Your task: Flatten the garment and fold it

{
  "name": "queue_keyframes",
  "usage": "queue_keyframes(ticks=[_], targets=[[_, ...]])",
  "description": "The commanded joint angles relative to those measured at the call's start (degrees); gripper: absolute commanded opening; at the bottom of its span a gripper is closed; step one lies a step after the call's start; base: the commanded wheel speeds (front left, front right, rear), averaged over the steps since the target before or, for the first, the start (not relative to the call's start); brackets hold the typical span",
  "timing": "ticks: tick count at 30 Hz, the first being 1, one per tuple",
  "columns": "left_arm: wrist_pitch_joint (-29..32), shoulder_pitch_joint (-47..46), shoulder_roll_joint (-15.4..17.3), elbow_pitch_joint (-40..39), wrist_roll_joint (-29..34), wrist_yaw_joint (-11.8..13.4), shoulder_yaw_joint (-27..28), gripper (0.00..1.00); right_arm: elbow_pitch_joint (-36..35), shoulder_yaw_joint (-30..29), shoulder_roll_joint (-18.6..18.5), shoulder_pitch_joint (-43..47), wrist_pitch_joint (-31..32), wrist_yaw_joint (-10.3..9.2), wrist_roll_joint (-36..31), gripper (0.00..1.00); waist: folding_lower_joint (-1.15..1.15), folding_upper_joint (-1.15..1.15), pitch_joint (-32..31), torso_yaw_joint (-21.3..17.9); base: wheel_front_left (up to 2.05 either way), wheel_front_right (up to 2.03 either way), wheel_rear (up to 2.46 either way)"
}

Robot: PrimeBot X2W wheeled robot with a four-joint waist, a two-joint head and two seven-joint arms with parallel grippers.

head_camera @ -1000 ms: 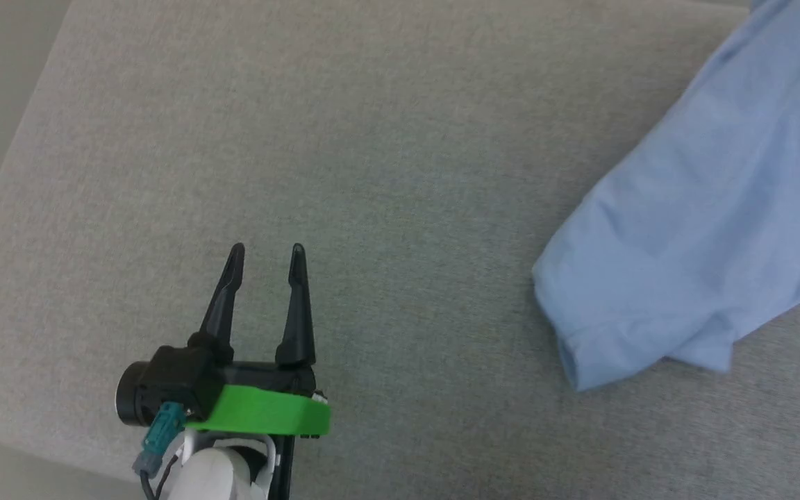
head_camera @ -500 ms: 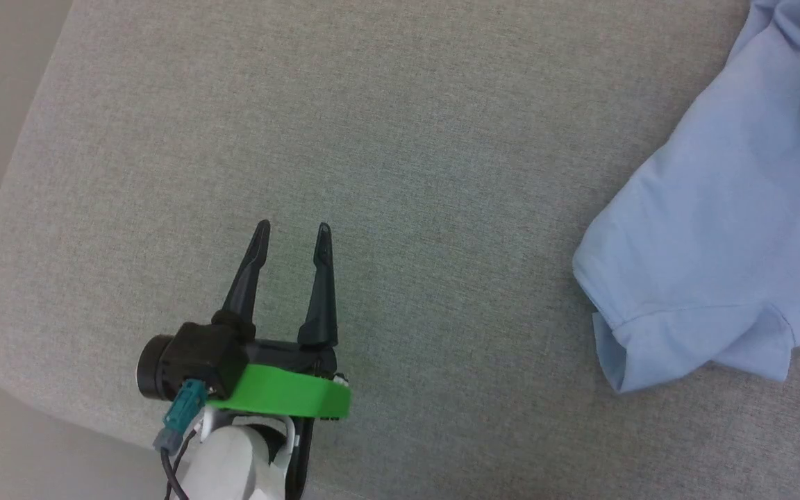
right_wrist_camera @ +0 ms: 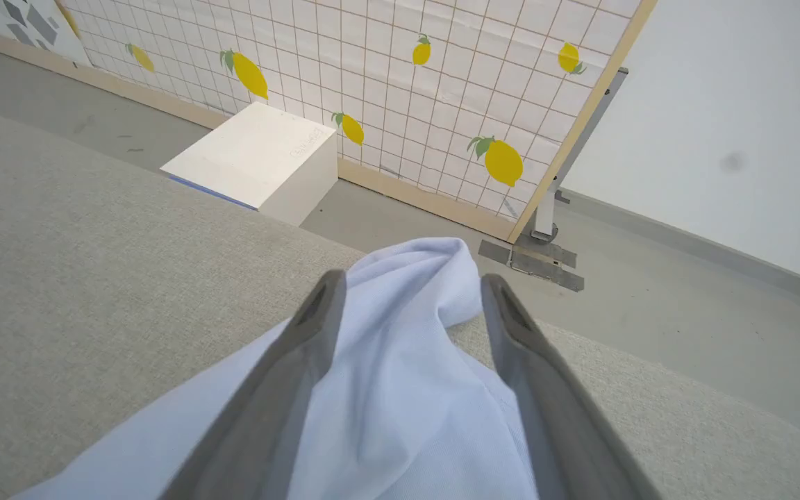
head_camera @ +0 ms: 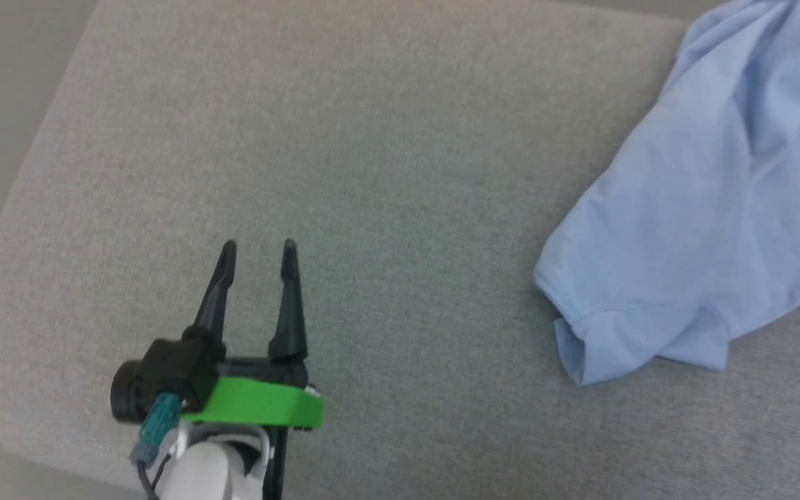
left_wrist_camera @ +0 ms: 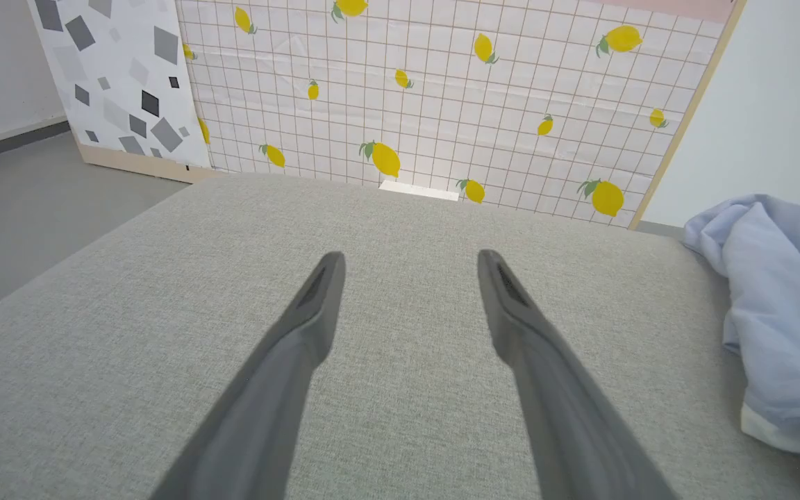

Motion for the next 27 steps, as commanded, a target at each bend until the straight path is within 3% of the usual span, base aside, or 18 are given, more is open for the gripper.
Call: queue_keyframes(ticks=[1,8,14,19,26,27], targets=[[-0.27,1.13,0.31,-0.03,0.15,-0.32,0.53,1.00,-2.24,-0.90,1.10,3.18,0.79,-0.09,0.71,1.00,-0.01,0.00,-3.81,-2.45,0.00,0.00,0.00],[-0.27,4.20,0.78,-1.36,0.04,-0.24,1.68,1.00,-18.10,-5.19,4.96,22.95,7.92,-0.09,2.91,1.00,-0.01,0.00,-5.89,-3.64,0.00,0.00,0.00],[-0.27,4.93,0.61,-2.84,0.11,-0.10,1.59,1.00,-25.57,-5.97,5.91,36.17,13.38,-0.09,3.84,1.00,-0.01,0.00,-4.45,-2.96,0.00,0.00,0.00],[-0.27,4.10,0.36,-3.26,0.26,-0.07,0.83,1.00,-25.48,-3.43,4.78,38.64,13.38,-0.09,3.28,1.00,-0.01,0.00,-2.50,-1.52,0.00,0.00,0.00],[-0.27,3.45,0.01,-2.68,0.09,0.21,-0.22,1.00,-19.48,2.00,3.27,38.70,16.31,-0.09,2.21,1.00,-0.01,0.00,-2.10,0.61,0.00,0.00,0.00],[-0.27,3.50,-0.03,-2.55,0.03,0.28,-0.27,1.00,-18.39,1.79,3.47,38.89,17.51,-0.09,2.10,0.80,-0.01,0.00,-2.39,0.82,0.00,0.00,0.00]])
